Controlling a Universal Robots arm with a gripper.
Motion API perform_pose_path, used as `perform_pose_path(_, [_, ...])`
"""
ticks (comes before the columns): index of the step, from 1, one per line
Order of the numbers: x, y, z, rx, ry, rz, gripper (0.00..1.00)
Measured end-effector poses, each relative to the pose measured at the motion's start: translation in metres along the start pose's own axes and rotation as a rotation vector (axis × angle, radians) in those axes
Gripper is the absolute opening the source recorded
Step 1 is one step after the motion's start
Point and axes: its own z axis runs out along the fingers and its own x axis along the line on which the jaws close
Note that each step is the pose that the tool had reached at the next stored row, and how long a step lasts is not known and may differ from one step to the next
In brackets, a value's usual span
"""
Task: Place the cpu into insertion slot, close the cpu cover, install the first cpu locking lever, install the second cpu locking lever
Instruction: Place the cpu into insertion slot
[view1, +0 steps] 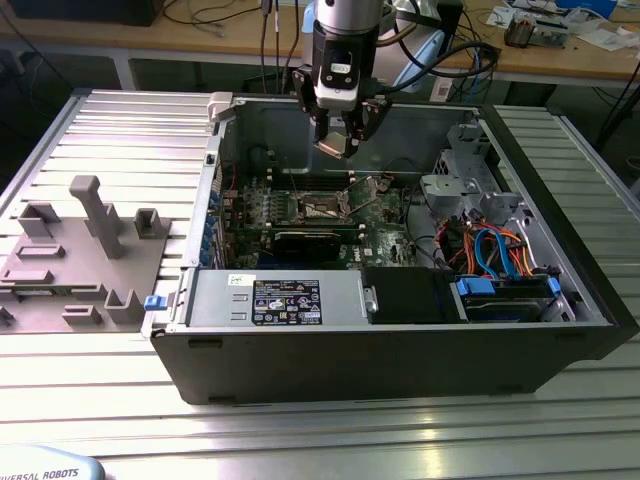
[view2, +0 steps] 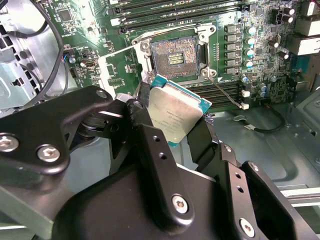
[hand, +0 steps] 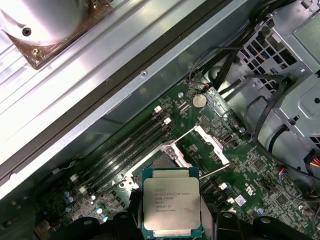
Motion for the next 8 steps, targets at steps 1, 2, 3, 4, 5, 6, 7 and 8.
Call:
perform_pose_path(1, [0.0, 0.0, 0.0, 0.0, 0.0001, 0.0, 0.54])
perform_pose_path(2, [0.0, 0.0, 0.0001, 0.0, 0.0, 0.001, 0.54])
perform_pose_path(3, [0.0, 0.0, 0.0, 0.0, -0.0001, 0.001, 0.54])
perform_pose_path(4, [0.0, 0.0, 0.0001, 0.0, -0.0001, 0.003, 0.54])
perform_pose_path(5, [0.0, 0.0, 0.0002, -0.0001, -0.0003, 0.005, 0.54])
perform_pose_path(6, [0.0, 0.0, 0.0002, -0.0001, -0.0003, 0.005, 0.54])
perform_pose_path(7, [0.0, 0.0, 0.0002, 0.0, -0.0003, 0.005, 0.54])
perform_pose_path(8, [0.0, 0.0, 0.0002, 0.0, -0.0004, 0.006, 0.54])
